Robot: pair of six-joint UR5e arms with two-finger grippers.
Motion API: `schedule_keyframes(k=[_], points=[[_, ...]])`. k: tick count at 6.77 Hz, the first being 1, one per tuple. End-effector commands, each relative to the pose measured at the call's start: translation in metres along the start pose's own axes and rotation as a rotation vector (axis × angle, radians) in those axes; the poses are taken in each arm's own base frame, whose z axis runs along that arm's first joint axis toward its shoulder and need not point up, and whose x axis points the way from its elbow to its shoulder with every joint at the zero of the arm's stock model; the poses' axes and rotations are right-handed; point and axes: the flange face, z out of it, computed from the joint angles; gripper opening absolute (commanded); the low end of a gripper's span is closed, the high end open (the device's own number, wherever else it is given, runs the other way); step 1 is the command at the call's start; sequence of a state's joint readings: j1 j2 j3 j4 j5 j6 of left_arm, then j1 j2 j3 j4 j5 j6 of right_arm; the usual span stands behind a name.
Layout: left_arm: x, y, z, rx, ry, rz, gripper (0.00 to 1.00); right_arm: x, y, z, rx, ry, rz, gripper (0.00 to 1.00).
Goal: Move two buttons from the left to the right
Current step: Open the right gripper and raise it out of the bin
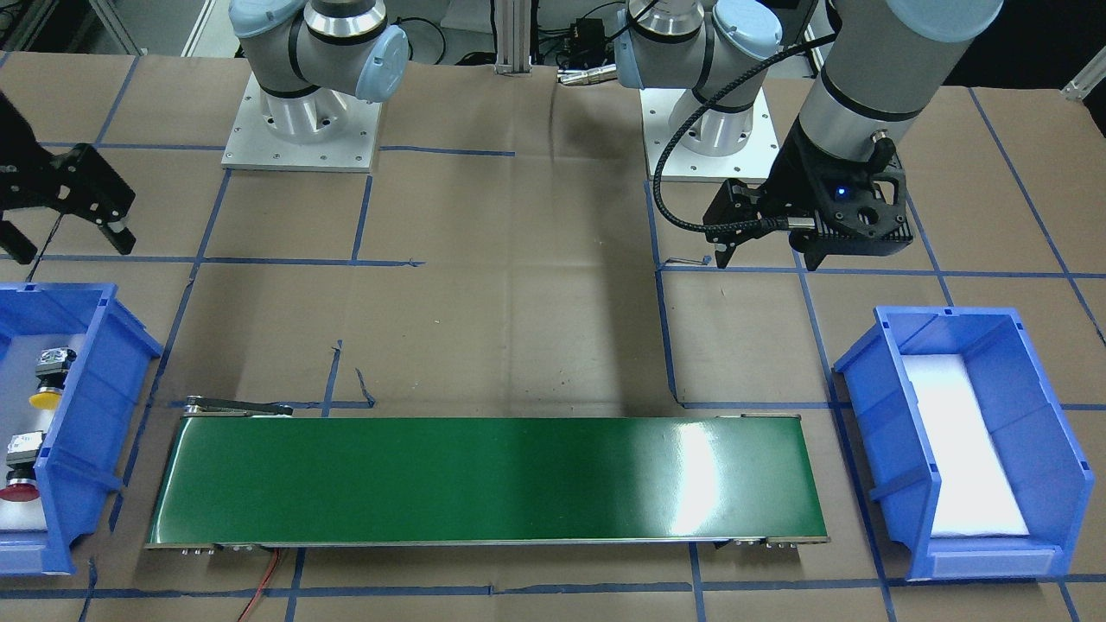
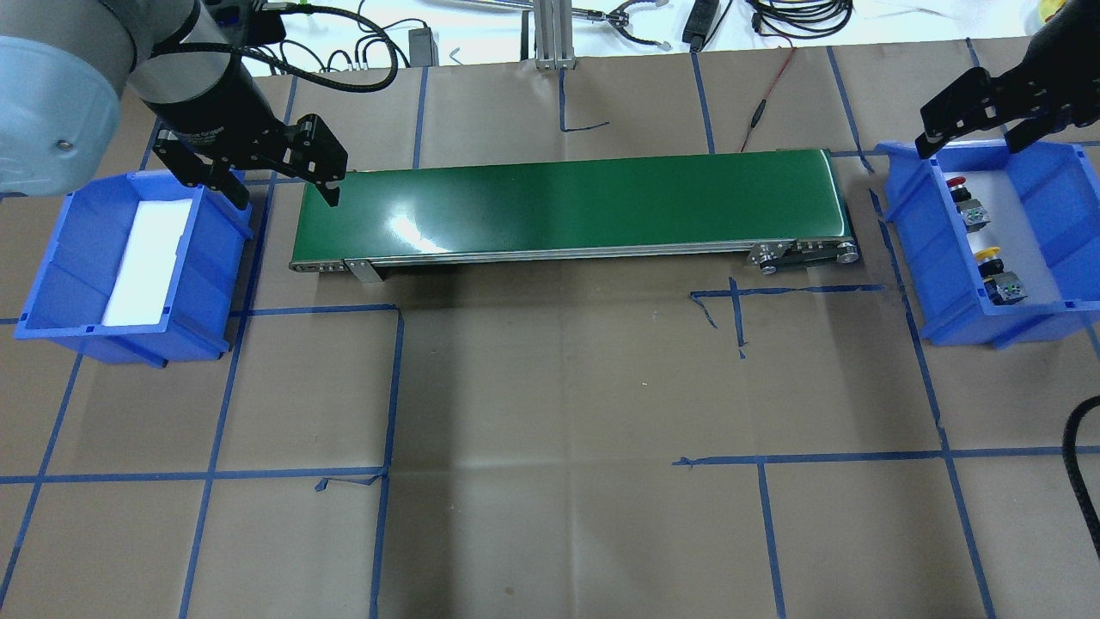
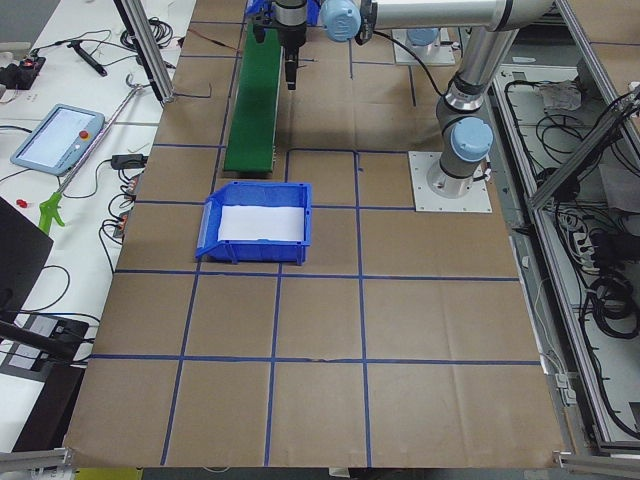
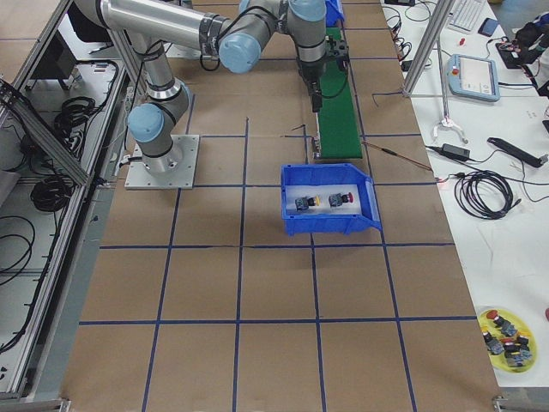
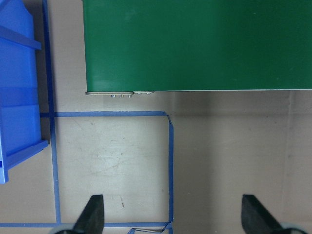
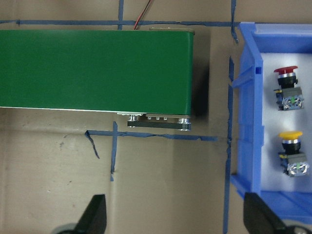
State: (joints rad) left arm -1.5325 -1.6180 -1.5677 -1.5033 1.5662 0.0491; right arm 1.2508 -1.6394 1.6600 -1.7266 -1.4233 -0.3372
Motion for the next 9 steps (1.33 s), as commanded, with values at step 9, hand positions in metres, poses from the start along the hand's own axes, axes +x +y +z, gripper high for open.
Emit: schedule_keyframes(k=[9], points=[[0.000,0.001,-0.001,0.003,0.000,0.000,1.00,-0.168,0.033,0.018,-0.044,0.084,0.089,1.00]])
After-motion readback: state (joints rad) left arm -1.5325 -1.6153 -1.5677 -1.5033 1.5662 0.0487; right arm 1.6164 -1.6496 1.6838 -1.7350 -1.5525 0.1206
